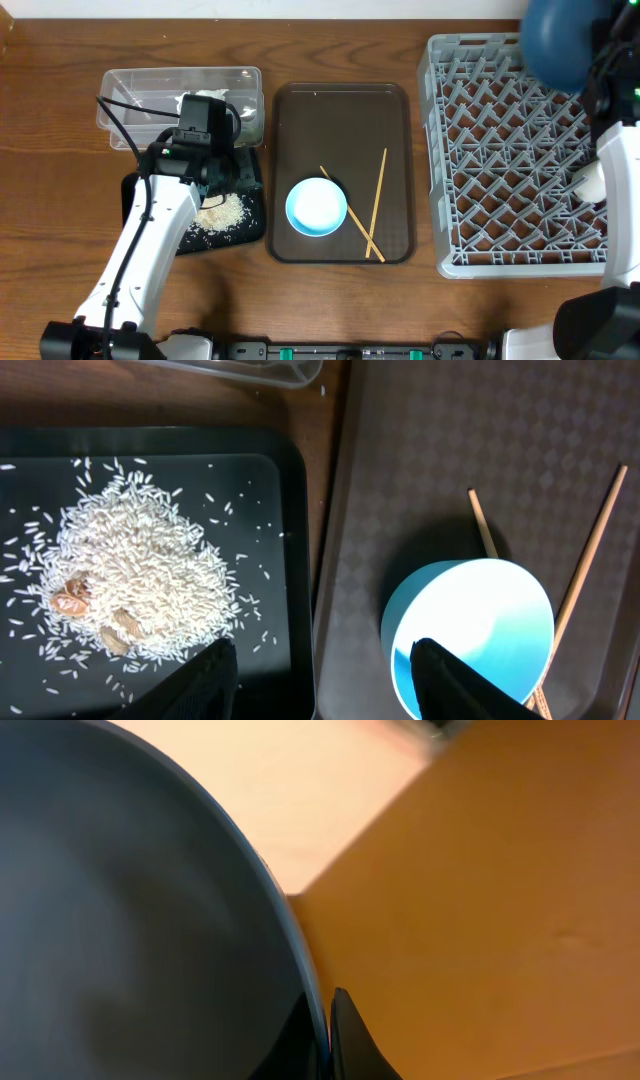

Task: Sort waste into correct bins and load items into the dishwasher rack
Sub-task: 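Carry the blue plate right and stand it in the dish rack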

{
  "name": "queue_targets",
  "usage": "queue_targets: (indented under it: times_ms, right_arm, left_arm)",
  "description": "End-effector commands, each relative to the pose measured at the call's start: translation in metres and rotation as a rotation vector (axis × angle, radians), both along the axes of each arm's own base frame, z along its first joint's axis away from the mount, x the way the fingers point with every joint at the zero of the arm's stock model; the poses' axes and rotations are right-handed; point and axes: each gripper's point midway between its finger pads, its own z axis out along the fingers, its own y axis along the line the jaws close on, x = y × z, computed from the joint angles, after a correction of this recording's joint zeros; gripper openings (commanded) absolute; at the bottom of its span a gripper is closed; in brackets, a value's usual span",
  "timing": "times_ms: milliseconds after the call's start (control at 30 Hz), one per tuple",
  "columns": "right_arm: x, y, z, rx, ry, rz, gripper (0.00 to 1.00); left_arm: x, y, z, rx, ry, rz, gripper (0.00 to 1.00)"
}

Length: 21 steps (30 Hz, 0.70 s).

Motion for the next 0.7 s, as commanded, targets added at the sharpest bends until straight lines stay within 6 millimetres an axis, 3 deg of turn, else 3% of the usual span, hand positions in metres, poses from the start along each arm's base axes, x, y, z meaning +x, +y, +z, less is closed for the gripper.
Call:
queue_targets:
  times_ms: [0,200,400,667]
  right_arm:
    - [-0.012,-0.027,0.019,-0.176,0.075,-0.056,0.01]
    - [-0.019,-0.071,0.023,-0.326,0.167,-0.111,0.01]
    - [-0.013,-0.106,-0.010,-0.462,0.395,-0.110,0.01]
    - [0.013,-0.127,-0.053,-0.585,0.564,-0.077,0.01]
  left_arm:
    - [0.000,0.002,0.000,0.012,0.000,-0.004,0.59]
    - [0.000,0.002,0.000,0.012,-0.001,-0.005,0.59]
    - [0.000,0.002,0.000,0.012,0.000,-0.004,0.59]
    - [0.000,0.002,0.000,0.011,0.001,-0.004,0.59]
